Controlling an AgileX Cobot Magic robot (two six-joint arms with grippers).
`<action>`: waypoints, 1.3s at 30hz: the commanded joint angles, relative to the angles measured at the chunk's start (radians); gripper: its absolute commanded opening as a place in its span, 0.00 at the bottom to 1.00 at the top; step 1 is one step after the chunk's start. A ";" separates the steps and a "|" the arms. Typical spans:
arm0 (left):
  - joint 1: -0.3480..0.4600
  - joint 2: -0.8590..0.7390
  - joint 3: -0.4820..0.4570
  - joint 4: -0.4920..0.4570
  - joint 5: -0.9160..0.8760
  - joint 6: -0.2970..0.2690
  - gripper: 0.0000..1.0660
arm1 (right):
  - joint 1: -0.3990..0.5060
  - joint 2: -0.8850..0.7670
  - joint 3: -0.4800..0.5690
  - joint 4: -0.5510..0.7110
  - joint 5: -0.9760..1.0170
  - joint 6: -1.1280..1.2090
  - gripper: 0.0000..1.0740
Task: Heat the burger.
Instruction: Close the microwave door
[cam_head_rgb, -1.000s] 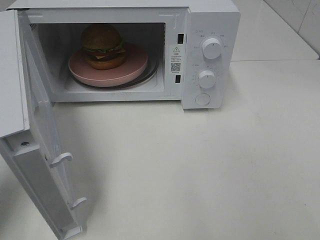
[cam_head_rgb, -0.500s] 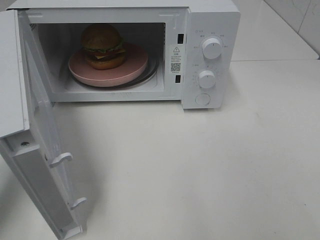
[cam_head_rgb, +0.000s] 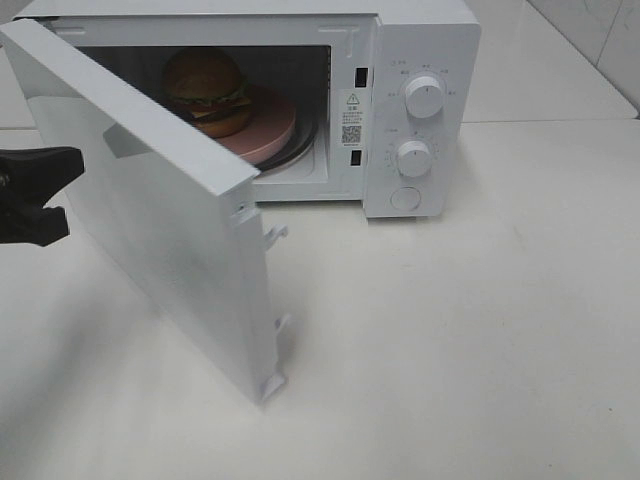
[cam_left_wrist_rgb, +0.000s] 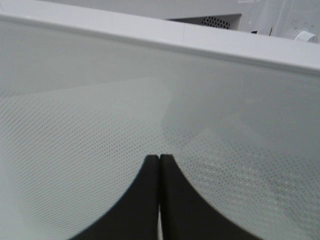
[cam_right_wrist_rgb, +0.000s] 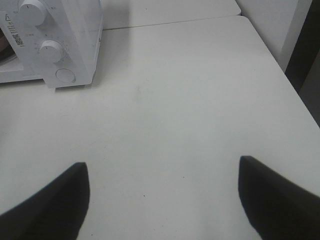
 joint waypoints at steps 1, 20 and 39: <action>-0.051 0.022 -0.042 -0.082 0.009 0.010 0.00 | -0.008 -0.005 0.004 0.001 -0.010 0.007 0.71; -0.313 0.215 -0.276 -0.366 0.085 0.152 0.00 | -0.008 -0.005 0.004 0.001 -0.010 0.007 0.71; -0.432 0.387 -0.543 -0.493 0.148 0.175 0.00 | -0.008 -0.005 0.004 0.001 -0.010 0.007 0.71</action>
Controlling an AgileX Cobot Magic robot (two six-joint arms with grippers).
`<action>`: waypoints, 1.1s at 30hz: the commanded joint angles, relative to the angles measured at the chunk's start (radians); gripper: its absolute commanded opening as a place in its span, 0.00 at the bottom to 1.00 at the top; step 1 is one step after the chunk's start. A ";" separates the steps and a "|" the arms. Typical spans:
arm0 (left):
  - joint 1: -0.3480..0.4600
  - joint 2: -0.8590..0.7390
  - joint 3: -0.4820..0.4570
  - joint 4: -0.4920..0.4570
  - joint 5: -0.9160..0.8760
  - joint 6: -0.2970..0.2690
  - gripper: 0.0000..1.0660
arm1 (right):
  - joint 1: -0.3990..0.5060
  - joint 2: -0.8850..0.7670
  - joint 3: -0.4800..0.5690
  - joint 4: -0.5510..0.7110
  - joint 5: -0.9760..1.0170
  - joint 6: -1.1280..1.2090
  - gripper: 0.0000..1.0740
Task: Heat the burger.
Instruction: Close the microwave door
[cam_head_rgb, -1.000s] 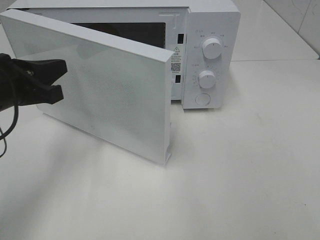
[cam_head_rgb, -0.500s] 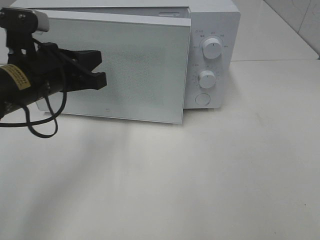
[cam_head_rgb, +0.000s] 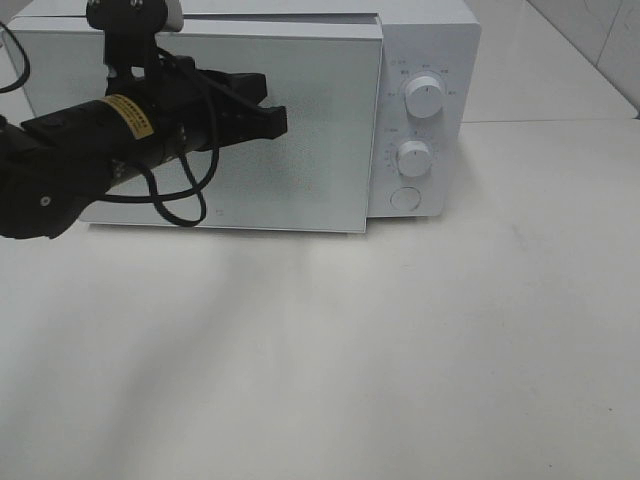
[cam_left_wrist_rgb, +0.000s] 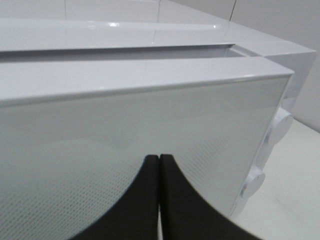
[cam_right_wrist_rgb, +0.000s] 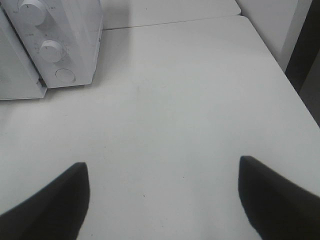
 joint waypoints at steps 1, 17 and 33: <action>-0.021 0.037 -0.067 -0.037 0.016 0.022 0.00 | -0.008 -0.005 0.004 0.001 -0.010 0.007 0.71; -0.056 0.165 -0.264 -0.095 0.059 0.029 0.00 | -0.008 -0.005 0.004 0.001 -0.010 0.007 0.71; -0.058 0.223 -0.351 -0.157 0.110 0.101 0.00 | -0.008 -0.005 0.004 0.001 -0.010 0.007 0.71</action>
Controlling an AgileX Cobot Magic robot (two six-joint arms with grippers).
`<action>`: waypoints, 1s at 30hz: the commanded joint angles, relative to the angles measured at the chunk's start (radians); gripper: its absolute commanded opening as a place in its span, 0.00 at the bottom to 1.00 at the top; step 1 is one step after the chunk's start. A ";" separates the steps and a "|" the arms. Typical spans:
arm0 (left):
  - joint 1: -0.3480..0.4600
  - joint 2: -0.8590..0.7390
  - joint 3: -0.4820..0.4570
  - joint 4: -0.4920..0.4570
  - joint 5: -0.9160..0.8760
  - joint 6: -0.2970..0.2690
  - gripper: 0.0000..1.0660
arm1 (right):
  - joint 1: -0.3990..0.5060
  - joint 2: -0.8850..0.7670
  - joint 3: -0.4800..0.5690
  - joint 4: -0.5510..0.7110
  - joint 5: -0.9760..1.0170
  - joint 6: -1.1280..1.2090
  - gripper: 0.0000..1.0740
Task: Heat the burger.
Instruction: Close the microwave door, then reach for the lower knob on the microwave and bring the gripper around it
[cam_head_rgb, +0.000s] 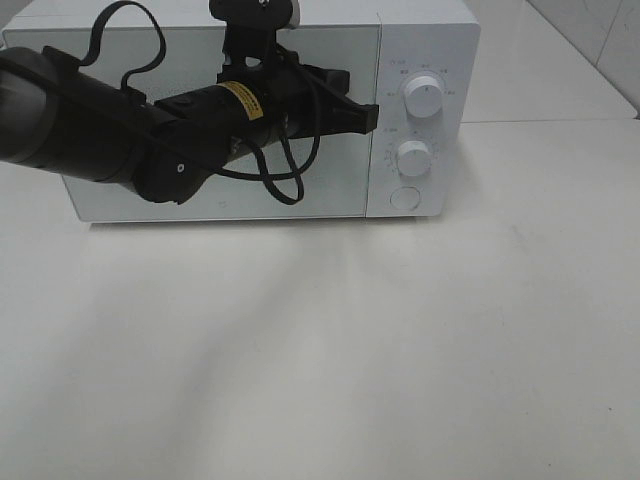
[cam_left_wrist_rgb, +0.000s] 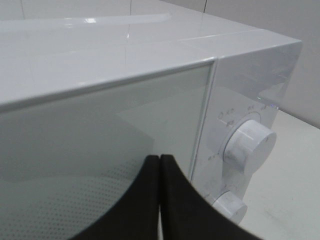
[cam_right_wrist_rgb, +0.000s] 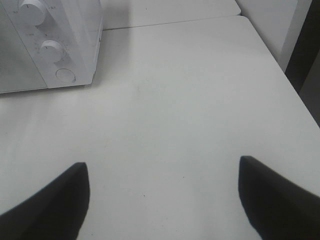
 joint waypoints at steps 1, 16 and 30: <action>0.029 0.003 -0.026 -0.093 -0.017 0.001 0.00 | -0.008 -0.005 0.004 0.001 -0.010 0.007 0.71; -0.055 -0.088 -0.024 -0.064 0.427 0.001 0.23 | -0.008 -0.005 0.004 0.001 -0.010 0.007 0.71; -0.142 -0.196 -0.024 -0.066 0.927 -0.008 0.96 | -0.008 -0.005 0.004 0.001 -0.010 0.007 0.71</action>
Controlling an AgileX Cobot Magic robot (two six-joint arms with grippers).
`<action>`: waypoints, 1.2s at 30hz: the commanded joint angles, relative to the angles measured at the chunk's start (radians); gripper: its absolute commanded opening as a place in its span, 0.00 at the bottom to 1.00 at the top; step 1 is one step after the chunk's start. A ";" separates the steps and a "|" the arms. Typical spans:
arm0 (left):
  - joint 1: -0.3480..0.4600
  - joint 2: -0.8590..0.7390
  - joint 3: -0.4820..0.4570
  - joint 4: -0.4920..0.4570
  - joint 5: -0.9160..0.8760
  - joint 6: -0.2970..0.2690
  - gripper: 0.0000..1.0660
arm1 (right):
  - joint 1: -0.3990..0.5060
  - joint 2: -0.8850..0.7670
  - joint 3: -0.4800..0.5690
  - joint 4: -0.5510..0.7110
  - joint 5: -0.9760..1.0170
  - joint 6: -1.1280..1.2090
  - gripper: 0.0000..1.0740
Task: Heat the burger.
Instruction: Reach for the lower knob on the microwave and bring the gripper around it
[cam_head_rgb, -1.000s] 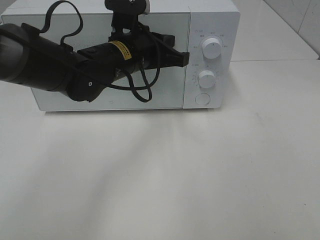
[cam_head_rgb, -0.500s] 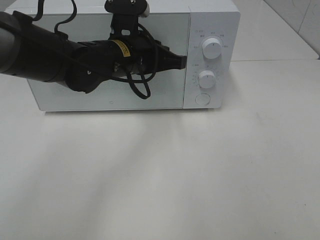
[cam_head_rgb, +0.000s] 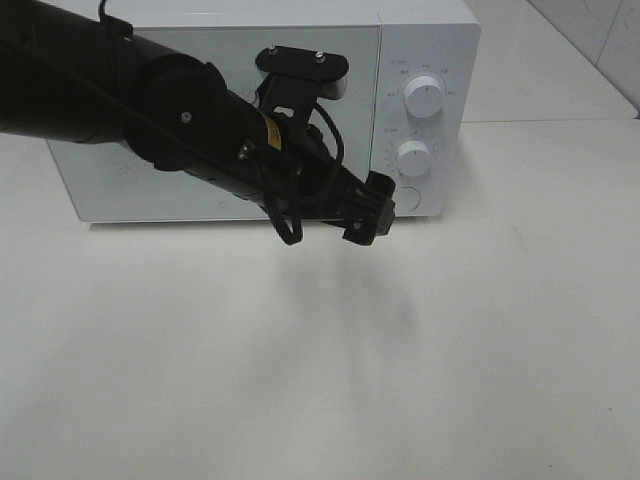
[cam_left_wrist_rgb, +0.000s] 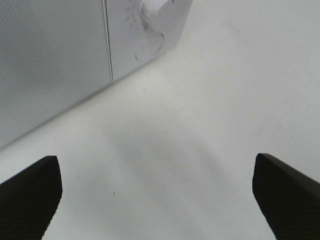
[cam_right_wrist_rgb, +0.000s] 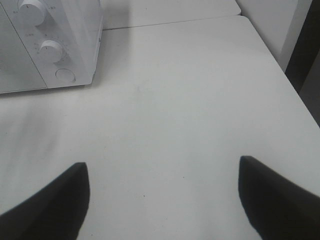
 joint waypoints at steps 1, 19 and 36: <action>-0.008 -0.036 -0.007 0.001 0.098 -0.005 0.96 | -0.008 -0.005 0.004 0.001 -0.010 0.007 0.71; 0.047 -0.244 -0.007 0.033 0.748 0.000 0.96 | -0.008 -0.005 0.004 0.001 -0.010 0.007 0.71; 0.520 -0.393 -0.007 -0.029 0.952 0.090 0.96 | -0.008 -0.005 0.004 0.001 -0.010 0.007 0.71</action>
